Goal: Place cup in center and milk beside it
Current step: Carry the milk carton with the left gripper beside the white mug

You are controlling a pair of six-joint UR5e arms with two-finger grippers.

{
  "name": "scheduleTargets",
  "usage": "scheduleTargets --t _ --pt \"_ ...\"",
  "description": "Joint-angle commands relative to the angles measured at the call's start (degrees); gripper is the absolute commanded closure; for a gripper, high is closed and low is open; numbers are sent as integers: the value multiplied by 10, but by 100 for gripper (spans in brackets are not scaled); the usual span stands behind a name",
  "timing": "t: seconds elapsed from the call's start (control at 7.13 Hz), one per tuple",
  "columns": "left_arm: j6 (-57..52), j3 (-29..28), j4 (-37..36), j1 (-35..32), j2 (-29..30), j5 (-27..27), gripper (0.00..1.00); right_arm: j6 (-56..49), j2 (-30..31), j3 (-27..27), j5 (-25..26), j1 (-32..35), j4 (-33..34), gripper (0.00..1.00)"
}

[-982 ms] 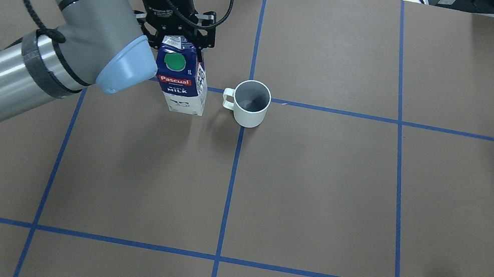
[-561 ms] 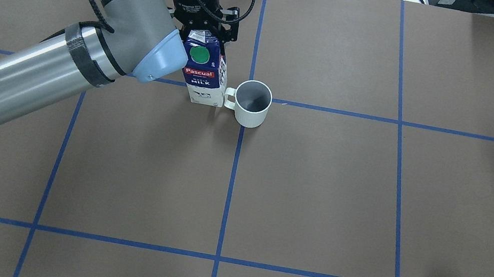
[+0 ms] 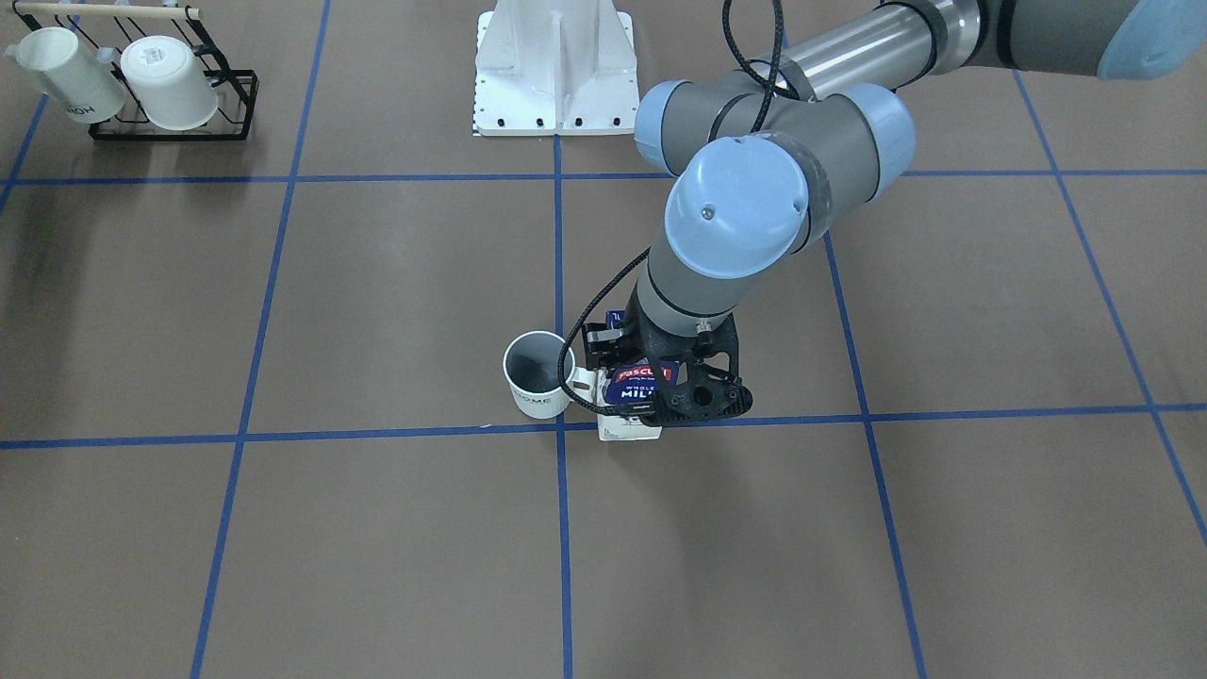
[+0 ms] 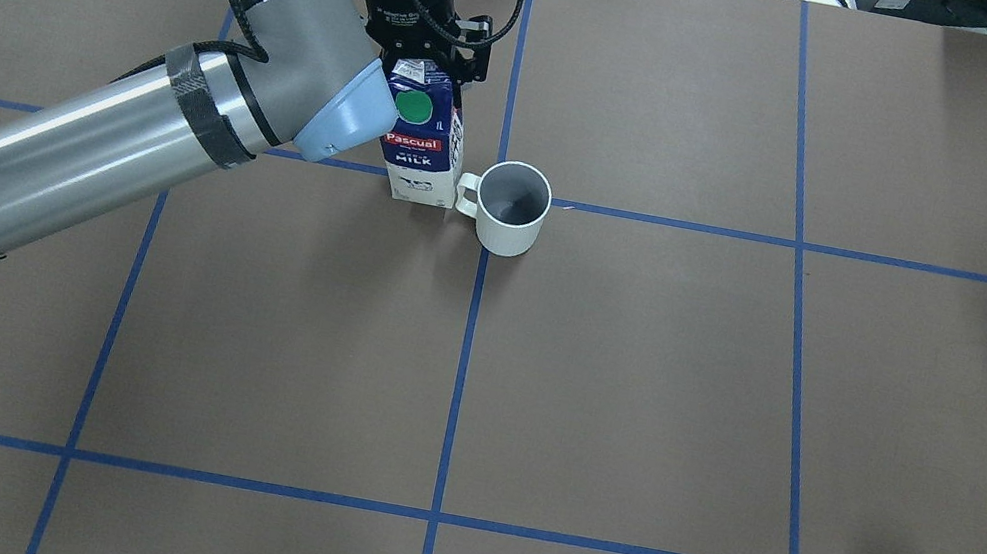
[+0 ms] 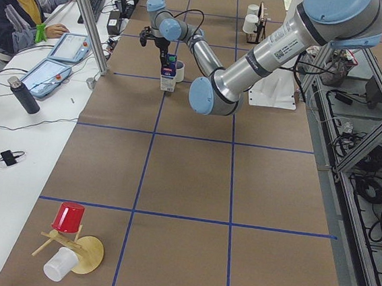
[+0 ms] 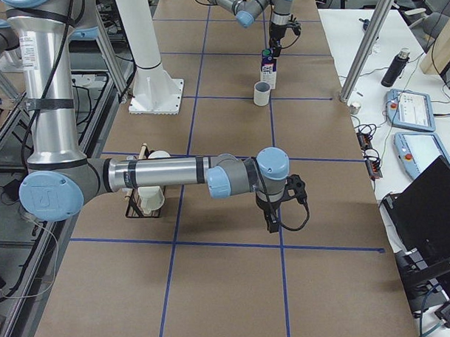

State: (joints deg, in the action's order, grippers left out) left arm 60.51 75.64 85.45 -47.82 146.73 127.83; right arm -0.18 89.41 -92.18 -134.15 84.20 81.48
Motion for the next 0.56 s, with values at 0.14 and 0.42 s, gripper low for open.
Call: scheduleTargets --t 0.14,0.42 --pt "-6 -13 10 1 0 -13 15 0 3 -5 -1 0 0 0" --pt "-3 -10 26 6 -3 -16 2 0 3 -5 -1 0 0 0"
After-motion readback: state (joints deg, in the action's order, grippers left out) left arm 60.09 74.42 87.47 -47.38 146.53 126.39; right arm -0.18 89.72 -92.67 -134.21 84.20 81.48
